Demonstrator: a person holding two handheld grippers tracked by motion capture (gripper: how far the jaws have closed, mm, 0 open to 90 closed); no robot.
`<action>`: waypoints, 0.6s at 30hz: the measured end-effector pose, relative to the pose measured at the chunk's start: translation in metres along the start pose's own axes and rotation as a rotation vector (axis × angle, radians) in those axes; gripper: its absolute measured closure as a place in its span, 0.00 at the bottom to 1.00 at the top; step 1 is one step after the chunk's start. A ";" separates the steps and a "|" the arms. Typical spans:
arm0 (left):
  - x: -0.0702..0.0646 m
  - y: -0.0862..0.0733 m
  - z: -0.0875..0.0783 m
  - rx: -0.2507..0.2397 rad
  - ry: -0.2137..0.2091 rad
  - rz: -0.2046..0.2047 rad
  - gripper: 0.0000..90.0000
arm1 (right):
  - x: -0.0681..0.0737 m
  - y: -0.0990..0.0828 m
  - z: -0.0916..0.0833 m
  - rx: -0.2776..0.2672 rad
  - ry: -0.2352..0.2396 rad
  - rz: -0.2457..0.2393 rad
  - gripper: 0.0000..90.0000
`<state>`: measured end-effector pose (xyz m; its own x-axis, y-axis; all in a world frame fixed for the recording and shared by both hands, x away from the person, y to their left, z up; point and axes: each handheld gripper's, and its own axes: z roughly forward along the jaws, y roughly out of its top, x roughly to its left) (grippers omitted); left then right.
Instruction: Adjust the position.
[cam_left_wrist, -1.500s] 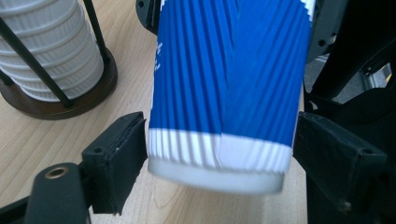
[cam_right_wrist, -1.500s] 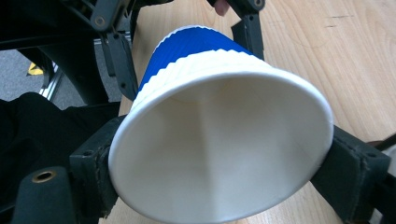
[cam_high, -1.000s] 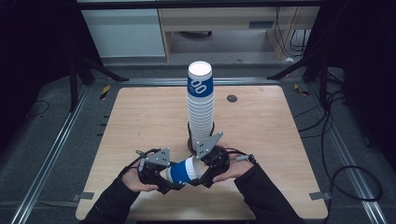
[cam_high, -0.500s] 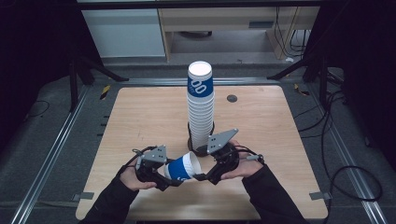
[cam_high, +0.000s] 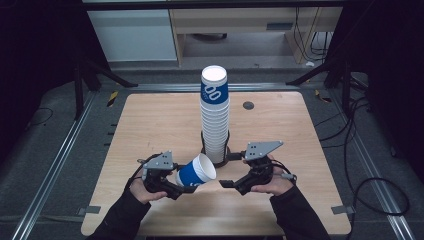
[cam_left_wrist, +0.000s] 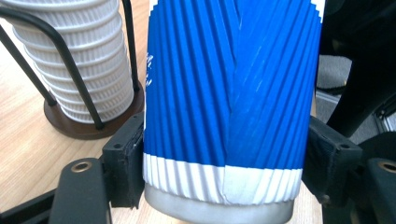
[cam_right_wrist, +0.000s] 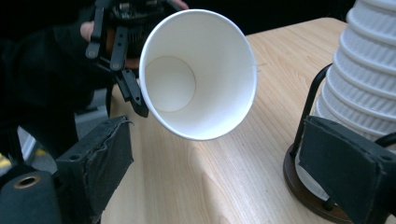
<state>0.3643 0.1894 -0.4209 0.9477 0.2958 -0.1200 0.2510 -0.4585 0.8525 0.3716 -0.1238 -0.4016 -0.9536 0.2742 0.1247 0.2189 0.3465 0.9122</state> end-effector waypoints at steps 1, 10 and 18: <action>0.000 0.000 0.000 -0.009 0.000 0.000 0.29 | -0.001 -0.001 0.000 -0.007 -0.001 0.008 0.10; -0.004 0.002 0.004 -0.044 -0.017 0.006 0.29 | 0.001 -0.001 0.009 -0.021 0.019 0.030 0.09; -0.008 0.004 0.006 -0.064 -0.018 0.019 0.29 | 0.001 0.000 0.018 -0.028 0.040 0.048 0.08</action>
<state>0.3588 0.1799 -0.4198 0.9557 0.2722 -0.1121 0.2205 -0.4095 0.8852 0.3745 -0.1079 -0.4085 -0.9498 0.2534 0.1833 0.2590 0.3088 0.9152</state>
